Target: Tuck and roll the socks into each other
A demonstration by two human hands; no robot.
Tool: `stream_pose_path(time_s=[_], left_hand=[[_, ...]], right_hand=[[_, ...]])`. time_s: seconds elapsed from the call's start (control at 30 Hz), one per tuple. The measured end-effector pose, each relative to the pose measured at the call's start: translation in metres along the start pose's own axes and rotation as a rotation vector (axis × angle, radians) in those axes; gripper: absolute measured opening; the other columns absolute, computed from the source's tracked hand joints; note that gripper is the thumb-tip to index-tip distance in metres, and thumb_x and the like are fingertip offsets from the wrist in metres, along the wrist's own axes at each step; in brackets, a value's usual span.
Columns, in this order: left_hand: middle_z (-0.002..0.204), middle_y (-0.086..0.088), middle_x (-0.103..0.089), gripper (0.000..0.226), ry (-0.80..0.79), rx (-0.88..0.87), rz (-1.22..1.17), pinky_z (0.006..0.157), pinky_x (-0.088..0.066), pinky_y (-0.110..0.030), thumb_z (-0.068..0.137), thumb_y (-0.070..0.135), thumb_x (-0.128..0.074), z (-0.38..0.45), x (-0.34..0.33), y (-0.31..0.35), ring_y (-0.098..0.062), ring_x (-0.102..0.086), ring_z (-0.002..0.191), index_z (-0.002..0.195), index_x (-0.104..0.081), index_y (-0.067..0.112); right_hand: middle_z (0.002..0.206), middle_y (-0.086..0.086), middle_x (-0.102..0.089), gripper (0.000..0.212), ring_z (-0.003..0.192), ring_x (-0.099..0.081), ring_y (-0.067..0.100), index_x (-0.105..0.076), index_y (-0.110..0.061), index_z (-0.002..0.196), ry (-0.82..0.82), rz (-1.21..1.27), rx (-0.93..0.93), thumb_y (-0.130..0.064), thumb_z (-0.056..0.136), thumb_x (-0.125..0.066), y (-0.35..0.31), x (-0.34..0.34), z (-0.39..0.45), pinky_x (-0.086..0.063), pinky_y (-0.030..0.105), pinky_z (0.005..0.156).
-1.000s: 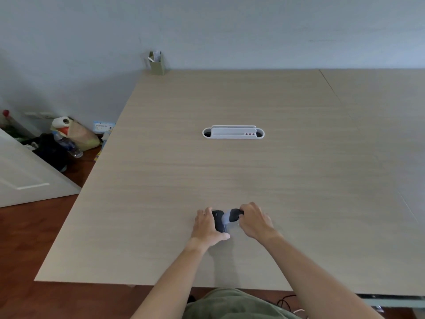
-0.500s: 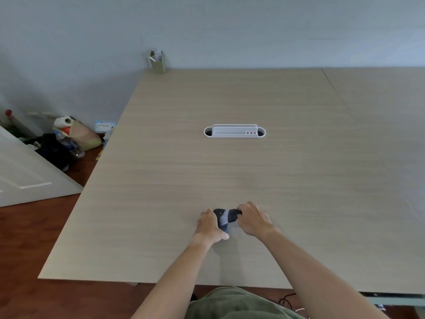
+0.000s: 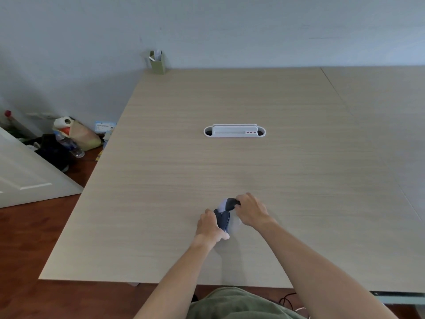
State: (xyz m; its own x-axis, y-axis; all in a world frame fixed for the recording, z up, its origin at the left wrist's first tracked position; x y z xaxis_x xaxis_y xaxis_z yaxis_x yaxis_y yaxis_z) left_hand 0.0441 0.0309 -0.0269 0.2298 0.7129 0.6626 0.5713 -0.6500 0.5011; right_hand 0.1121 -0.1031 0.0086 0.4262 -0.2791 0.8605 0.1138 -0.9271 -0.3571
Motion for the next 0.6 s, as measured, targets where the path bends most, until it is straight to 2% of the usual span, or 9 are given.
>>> stream_pose_path(time_s=[0.07, 0.13, 0.2, 0.23, 0.37, 0.43, 0.5, 0.53, 0.6], left_hand=[[0.115, -0.008, -0.053, 0.076, 0.011, -0.008, -0.012, 0.075, -0.049, -0.031, 0.053, 0.021, -0.089, -0.001, 0.002, 0.001, -0.027, -0.056, 0.104, 0.114, -0.046, 0.004], [0.114, -0.008, -0.053, 0.076, 0.012, -0.012, -0.026, 0.075, -0.051, -0.032, 0.051, 0.021, -0.09, -0.002, 0.002, 0.001, -0.028, -0.057, 0.103, 0.112, -0.046, 0.005], [0.11, -0.006, -0.052, 0.076, 0.012, -0.008, -0.03, 0.072, -0.051, -0.032, 0.05, 0.022, -0.09, -0.003, 0.004, 0.0, -0.028, -0.058, 0.101, 0.11, -0.045, 0.005], [0.108, -0.005, -0.051, 0.076, 0.016, -0.013, -0.032, 0.071, -0.051, -0.032, 0.05, 0.022, -0.09, -0.004, 0.005, 0.0, -0.028, -0.058, 0.099, 0.11, -0.045, 0.005], [0.106, -0.002, -0.05, 0.078, 0.017, -0.04, -0.057, 0.072, -0.052, -0.032, 0.05, 0.021, -0.09, -0.004, 0.005, 0.001, -0.025, -0.057, 0.097, 0.112, -0.045, 0.006], [0.108, -0.004, -0.051, 0.078, 0.014, -0.032, -0.057, 0.073, -0.052, -0.033, 0.049, 0.021, -0.091, -0.004, 0.006, 0.002, -0.027, -0.058, 0.1, 0.111, -0.045, 0.006], [0.107, -0.005, -0.05, 0.078, 0.017, -0.02, -0.053, 0.071, -0.052, -0.033, 0.048, 0.021, -0.092, -0.005, 0.007, 0.002, -0.028, -0.057, 0.1, 0.108, -0.044, 0.005], [0.105, -0.005, -0.049, 0.079, 0.02, -0.016, -0.058, 0.069, -0.051, -0.032, 0.047, 0.021, -0.092, -0.005, 0.008, 0.002, -0.028, -0.057, 0.098, 0.108, -0.044, 0.005], [0.104, -0.003, -0.046, 0.08, 0.023, 0.001, -0.081, 0.068, -0.049, -0.031, 0.046, 0.02, -0.092, -0.005, 0.008, 0.001, -0.026, -0.055, 0.095, 0.109, -0.044, 0.005]], right_hand=[[0.097, 0.009, -0.056, 0.018, 0.094, -0.059, 0.036, -0.053, -0.017, 0.073, -0.086, 0.034, 0.04, -0.011, 0.087, -0.044, -0.007, -0.006, 0.003, -0.037, 0.033, 0.068], [0.104, 0.009, -0.059, 0.017, 0.1, -0.059, 0.035, -0.06, -0.014, 0.087, -0.079, -0.071, 0.028, -0.009, 0.088, -0.044, -0.009, -0.005, 0.002, -0.041, 0.035, 0.074], [0.113, 0.01, -0.059, 0.023, 0.105, -0.058, 0.032, -0.06, -0.011, 0.106, 0.02, -0.172, -0.014, -0.008, 0.09, -0.044, -0.008, 0.003, 0.003, -0.042, 0.036, 0.085], [0.113, 0.01, -0.058, 0.023, 0.105, -0.057, 0.032, -0.06, -0.01, 0.107, 0.042, -0.169, -0.014, -0.008, 0.09, -0.044, -0.009, 0.005, 0.003, -0.042, 0.036, 0.086], [0.101, 0.011, -0.061, 0.014, 0.093, -0.059, 0.036, -0.054, -0.012, 0.075, -0.11, 0.007, 0.057, -0.008, 0.082, -0.044, -0.017, -0.005, 0.007, -0.044, 0.036, 0.07], [0.109, 0.012, -0.061, 0.017, 0.099, -0.059, 0.035, -0.06, -0.011, 0.09, -0.123, -0.096, 0.028, -0.007, 0.084, -0.045, -0.015, -0.005, 0.005, -0.046, 0.037, 0.077], [0.116, 0.011, -0.059, 0.025, 0.109, -0.057, 0.032, -0.059, -0.01, 0.109, -0.027, -0.242, -0.038, -0.008, 0.088, -0.046, -0.012, 0.004, 0.003, -0.045, 0.038, 0.089], [0.117, 0.011, -0.058, 0.026, 0.11, -0.056, 0.032, -0.059, -0.009, 0.112, 0.018, -0.263, -0.062, -0.009, 0.089, -0.046, -0.012, 0.007, 0.002, -0.044, 0.037, 0.091], [0.113, 0.011, -0.058, 0.026, 0.107, -0.057, 0.033, -0.061, -0.009, 0.107, 0.043, -0.167, -0.063, -0.008, 0.086, -0.046, -0.014, 0.009, 0.004, -0.044, 0.037, 0.083]])
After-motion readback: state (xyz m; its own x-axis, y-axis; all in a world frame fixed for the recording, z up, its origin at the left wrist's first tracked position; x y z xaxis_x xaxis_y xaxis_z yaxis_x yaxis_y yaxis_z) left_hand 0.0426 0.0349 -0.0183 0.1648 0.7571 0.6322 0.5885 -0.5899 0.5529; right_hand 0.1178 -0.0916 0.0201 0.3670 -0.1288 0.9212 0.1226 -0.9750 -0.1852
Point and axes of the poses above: each hand's wrist, its own z-axis towards the middle knuckle, its own x-axis out of the back of the hand, y = z × x, the point moved 5 cm from there along z, towards the middle knuckle
